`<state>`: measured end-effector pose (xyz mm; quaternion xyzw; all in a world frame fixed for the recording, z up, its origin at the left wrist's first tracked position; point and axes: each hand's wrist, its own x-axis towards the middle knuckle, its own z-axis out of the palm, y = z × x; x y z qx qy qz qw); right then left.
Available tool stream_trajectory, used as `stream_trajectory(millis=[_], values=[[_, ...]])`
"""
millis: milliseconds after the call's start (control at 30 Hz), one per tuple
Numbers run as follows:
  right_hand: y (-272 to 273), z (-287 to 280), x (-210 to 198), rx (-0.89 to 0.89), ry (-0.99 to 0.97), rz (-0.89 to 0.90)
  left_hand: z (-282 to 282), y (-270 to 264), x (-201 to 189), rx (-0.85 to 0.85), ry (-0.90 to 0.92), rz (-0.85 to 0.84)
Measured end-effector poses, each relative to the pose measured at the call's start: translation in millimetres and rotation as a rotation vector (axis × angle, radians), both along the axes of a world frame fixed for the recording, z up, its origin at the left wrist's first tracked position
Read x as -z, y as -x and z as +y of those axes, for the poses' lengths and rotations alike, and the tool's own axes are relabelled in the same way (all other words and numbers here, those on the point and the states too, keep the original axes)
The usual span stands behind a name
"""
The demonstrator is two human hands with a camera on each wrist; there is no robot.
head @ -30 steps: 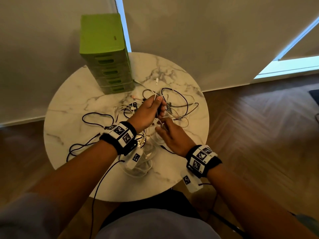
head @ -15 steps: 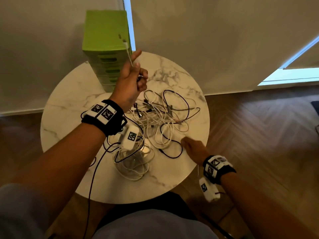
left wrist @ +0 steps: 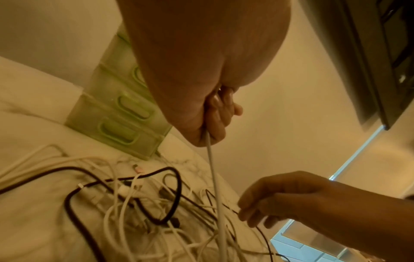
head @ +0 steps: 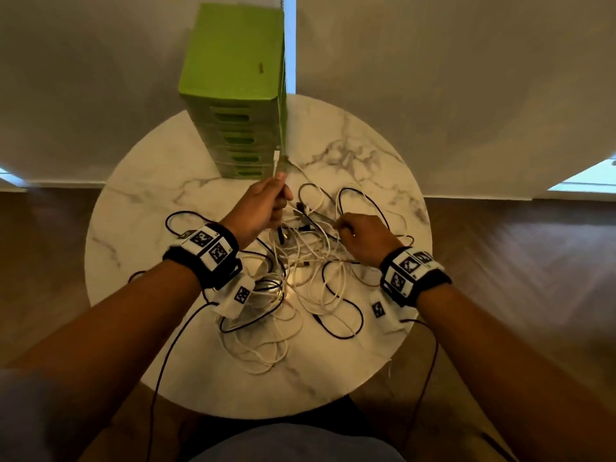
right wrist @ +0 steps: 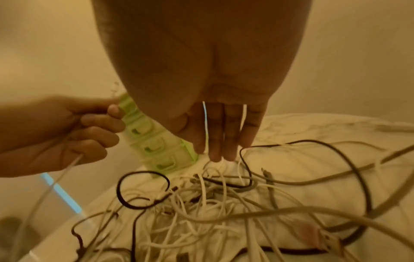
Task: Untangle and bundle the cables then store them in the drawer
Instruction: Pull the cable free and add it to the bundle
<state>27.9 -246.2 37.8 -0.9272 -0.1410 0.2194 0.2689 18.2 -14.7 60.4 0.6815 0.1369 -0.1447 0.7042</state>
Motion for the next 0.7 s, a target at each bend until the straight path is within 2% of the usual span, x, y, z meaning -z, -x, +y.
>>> stream_trajectory(millis=[133, 200, 300, 367, 533, 633, 700], values=[[-11.5, 23.1, 23.6, -0.223, 0.425, 0.099, 3.7, 5.9, 19.1, 0.008, -0.039, 0.006], [-6.3, 26.4, 30.8, -0.305, 0.483, 0.039, 5.0, 8.8, 24.8, 0.023, -0.062, 0.008], [1.7, 23.2, 31.5, -0.374, 0.395, -0.127, 6.3, 10.6, 31.1, 0.042, -0.099, 0.021], [3.4, 16.5, 26.6, -0.358, 0.284, -0.211, 5.1, 10.1, 34.4, 0.063, -0.15, 0.035], [-12.0, -10.4, 19.2, -0.075, 0.117, -0.191, 3.1, 9.8, 39.7, 0.093, -0.174, 0.034], [-22.8, -0.4, 12.7, -0.051, -0.027, -0.287, 4.3, 9.1, 41.0, 0.07, -0.153, 0.037], [-28.1, 24.9, 6.4, -0.099, -0.106, -0.184, 7.0, 9.3, 43.7, 0.052, -0.142, 0.044]])
